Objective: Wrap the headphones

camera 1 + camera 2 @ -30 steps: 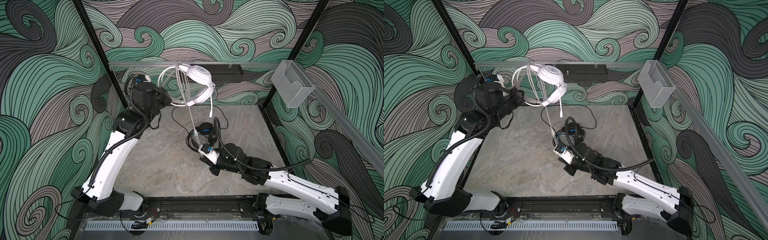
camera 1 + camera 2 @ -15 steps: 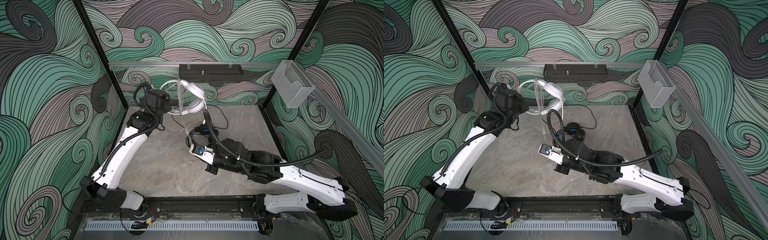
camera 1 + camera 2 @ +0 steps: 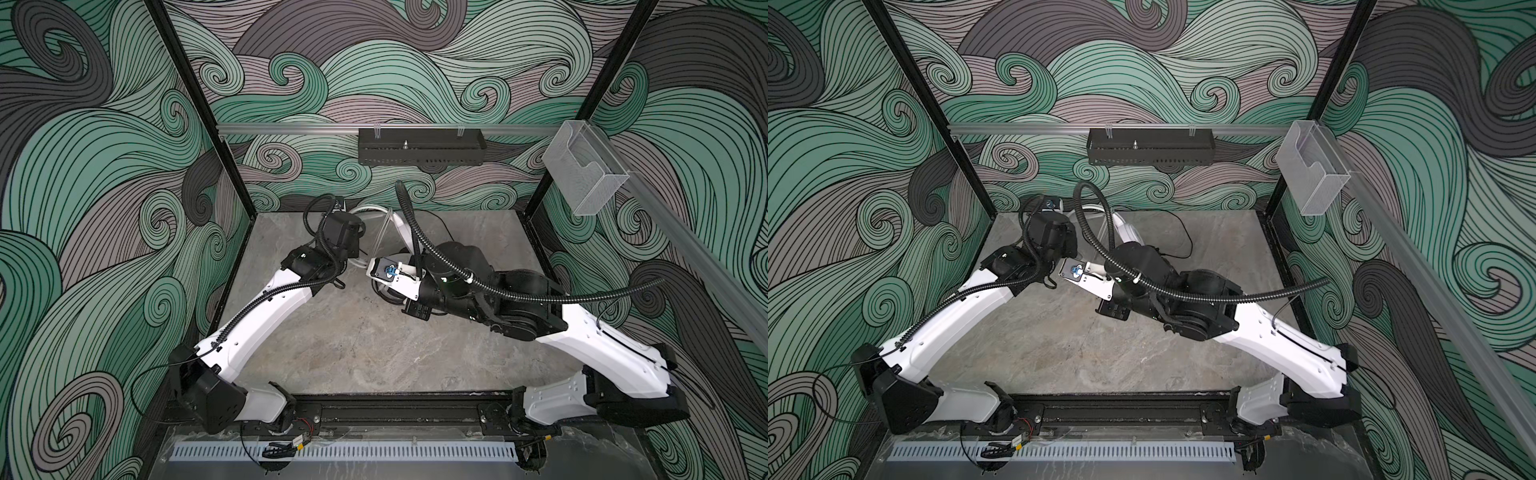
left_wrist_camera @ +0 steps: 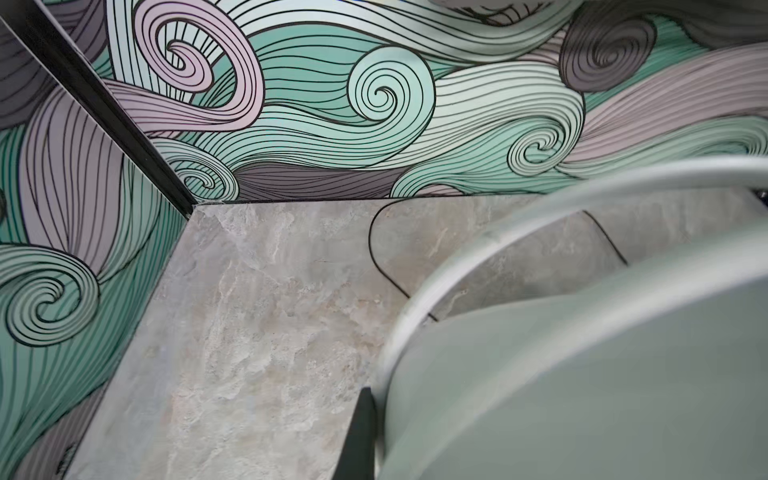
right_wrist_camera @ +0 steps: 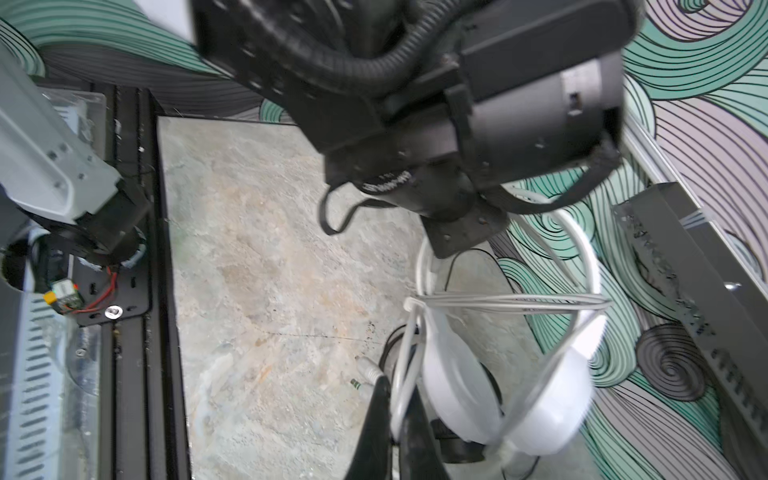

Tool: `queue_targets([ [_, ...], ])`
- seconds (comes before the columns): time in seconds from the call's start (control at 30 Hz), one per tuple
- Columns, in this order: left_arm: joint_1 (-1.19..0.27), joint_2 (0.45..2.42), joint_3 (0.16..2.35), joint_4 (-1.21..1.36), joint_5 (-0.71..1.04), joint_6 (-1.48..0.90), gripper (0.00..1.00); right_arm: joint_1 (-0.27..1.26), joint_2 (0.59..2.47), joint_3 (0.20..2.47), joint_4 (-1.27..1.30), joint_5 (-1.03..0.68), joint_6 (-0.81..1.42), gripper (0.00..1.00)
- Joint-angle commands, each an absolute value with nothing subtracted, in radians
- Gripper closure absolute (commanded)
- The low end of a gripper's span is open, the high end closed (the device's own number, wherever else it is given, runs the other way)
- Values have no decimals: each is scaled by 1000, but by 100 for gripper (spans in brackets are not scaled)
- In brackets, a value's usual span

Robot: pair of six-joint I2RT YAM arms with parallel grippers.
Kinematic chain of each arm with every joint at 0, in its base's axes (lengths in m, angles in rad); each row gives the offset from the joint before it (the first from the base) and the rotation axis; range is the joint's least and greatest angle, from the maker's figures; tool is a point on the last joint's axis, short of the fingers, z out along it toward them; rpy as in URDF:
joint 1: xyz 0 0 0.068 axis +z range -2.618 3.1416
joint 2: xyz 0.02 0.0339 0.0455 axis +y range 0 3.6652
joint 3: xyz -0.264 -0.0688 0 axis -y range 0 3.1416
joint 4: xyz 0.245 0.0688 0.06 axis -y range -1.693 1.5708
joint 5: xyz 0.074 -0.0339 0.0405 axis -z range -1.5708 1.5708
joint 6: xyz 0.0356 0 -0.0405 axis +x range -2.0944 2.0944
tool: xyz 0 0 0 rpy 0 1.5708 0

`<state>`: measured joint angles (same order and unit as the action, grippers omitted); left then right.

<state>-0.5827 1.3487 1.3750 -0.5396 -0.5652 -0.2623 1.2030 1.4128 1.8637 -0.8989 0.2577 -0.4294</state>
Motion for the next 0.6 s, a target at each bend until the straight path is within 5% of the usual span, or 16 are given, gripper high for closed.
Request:
queue_targets([
  [0.0,-575,1284,1390,-533,-526,-110,100,1185,1420,1943,-920,298,-529,100],
  [0.57,-575,1205,1363,-734,-269,-16,100,1058,1445,1957,-889,602,-699,100],
])
